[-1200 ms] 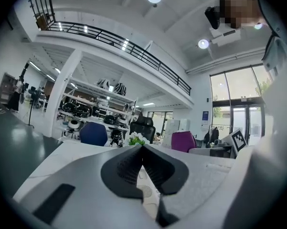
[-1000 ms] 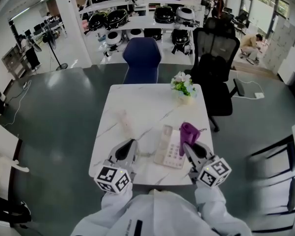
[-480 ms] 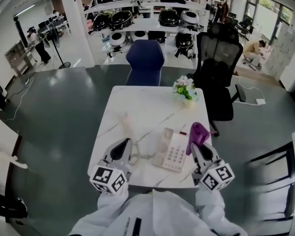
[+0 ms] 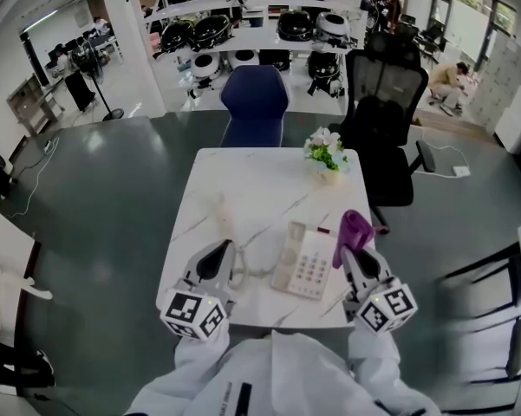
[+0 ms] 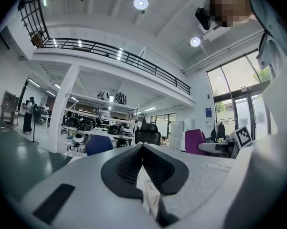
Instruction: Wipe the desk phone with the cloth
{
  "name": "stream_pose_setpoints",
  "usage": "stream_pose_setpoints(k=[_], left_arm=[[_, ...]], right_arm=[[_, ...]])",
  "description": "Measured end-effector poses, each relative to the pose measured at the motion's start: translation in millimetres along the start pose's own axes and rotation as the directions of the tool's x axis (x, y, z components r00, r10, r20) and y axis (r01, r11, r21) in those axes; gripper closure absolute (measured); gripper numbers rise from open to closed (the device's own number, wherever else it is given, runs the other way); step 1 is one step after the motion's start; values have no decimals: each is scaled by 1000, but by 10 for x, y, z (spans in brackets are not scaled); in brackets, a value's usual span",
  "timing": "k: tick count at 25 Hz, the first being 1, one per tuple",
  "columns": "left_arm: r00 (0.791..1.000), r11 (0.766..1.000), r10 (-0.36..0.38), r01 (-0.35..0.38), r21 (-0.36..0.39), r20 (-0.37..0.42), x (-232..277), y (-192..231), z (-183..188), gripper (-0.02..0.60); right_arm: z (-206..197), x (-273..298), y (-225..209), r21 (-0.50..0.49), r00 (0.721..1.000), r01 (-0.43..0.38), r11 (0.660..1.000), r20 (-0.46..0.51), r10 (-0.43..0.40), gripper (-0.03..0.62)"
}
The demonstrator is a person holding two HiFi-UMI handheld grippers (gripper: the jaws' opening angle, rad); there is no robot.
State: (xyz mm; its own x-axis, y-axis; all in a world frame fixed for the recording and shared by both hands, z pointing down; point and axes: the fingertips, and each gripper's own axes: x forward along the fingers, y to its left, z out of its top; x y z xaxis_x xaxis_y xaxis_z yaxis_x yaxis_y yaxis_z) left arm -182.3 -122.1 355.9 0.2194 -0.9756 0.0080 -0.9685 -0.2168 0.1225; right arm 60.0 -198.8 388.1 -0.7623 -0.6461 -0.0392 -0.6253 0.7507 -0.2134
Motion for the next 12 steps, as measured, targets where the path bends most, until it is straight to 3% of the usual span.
stream_pose_setpoints(k=[12], left_arm=[[1000, 1000, -8, 8, 2, -2, 46, -68, -1, 584]], right_arm=[[38, -28, -40, -18, 1000, 7, 1000, 5, -7, 553]])
